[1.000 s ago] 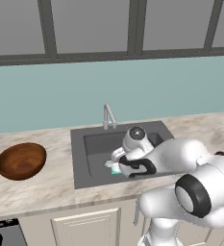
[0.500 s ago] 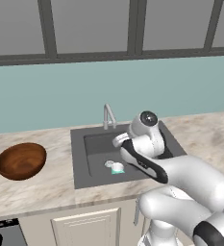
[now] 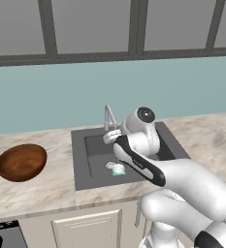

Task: Place the mug in the left basin and the bowl in the right basin of the sink.

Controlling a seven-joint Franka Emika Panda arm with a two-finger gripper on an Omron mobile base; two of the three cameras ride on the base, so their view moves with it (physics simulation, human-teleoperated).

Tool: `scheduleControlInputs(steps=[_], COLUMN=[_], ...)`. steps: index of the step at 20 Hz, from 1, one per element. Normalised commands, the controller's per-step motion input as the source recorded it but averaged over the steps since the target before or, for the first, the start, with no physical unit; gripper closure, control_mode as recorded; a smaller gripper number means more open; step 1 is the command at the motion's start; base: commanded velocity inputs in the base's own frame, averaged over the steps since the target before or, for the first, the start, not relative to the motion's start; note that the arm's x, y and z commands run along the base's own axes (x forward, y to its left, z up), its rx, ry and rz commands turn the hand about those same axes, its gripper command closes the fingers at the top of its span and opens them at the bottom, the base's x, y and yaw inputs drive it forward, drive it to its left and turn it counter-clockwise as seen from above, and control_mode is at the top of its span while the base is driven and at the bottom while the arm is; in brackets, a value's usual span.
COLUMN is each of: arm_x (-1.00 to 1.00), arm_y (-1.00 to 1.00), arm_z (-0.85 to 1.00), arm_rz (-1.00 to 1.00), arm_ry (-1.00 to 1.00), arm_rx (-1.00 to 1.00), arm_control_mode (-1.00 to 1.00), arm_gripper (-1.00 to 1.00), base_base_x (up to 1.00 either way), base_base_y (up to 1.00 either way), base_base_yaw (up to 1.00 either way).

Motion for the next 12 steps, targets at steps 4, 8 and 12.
scheduleControlInputs(steps=[4, 8, 12], arm_x=[-0.02, -0.01, 0.00], arm_y=[0.66, 0.61, 0.59], arm_z=[0.00, 0.00, 0.01], arm_rz=[0.00, 0.00, 0.00], arm_ry=[0.00, 0.00, 0.00], arm_rx=[0.09, 0.09, 0.08], arm_control_mode=[-1.00, -1.00, -1.00], arm_gripper=[-1.00, -1.00, -1.00], base_base_x=[0.00, 0.00, 0.00], base_base_y=[0.00, 0.00, 0.00], base_base_yaw=[0.00, 0.00, 0.00])
